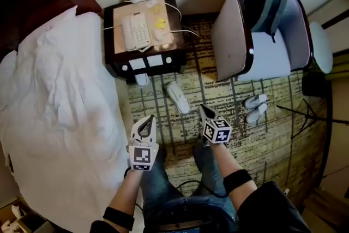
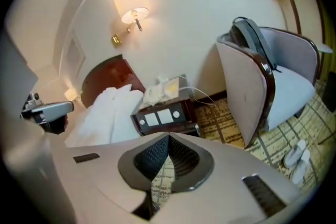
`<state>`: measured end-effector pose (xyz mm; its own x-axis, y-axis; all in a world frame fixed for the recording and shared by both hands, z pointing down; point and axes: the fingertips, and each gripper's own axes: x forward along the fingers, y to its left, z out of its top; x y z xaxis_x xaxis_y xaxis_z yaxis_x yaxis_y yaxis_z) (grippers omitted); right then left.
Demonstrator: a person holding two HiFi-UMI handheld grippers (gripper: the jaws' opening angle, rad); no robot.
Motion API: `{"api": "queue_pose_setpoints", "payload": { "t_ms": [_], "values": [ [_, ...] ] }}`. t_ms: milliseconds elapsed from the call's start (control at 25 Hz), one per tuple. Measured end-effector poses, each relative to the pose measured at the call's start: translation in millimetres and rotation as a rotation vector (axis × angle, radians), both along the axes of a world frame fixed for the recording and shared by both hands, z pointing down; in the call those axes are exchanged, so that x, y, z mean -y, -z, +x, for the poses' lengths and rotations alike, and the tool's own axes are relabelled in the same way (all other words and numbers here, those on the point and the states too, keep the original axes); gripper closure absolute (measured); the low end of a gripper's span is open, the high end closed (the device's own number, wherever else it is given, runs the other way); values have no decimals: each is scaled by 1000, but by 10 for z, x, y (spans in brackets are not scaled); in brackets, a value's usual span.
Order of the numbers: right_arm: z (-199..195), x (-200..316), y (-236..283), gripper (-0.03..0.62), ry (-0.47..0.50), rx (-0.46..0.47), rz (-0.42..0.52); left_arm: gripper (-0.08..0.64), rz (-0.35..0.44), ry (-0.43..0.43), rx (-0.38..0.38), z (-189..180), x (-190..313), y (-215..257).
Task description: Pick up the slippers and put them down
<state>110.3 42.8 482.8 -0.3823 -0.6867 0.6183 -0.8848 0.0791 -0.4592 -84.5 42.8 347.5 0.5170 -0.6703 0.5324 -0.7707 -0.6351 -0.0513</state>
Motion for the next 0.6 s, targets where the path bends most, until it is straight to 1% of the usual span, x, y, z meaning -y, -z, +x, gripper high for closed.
{"api": "queue_pose_setpoints", "payload": {
  "t_ms": [120, 280, 440, 600],
  "values": [
    [-13, 75, 889, 592, 99, -17, 96, 560, 34, 6, 15, -94, -63, 574],
    [-82, 259, 1809, 592, 213, -48, 214, 560, 82, 79, 21, -348, 23, 1152],
    [-198, 222, 2453, 592, 293, -59, 285, 560, 114, 144, 15, -589, -57, 1575],
    [-260, 264, 2885, 592, 316, -88, 348, 560, 131, 203, -3, -808, -67, 1863]
  ]
}}
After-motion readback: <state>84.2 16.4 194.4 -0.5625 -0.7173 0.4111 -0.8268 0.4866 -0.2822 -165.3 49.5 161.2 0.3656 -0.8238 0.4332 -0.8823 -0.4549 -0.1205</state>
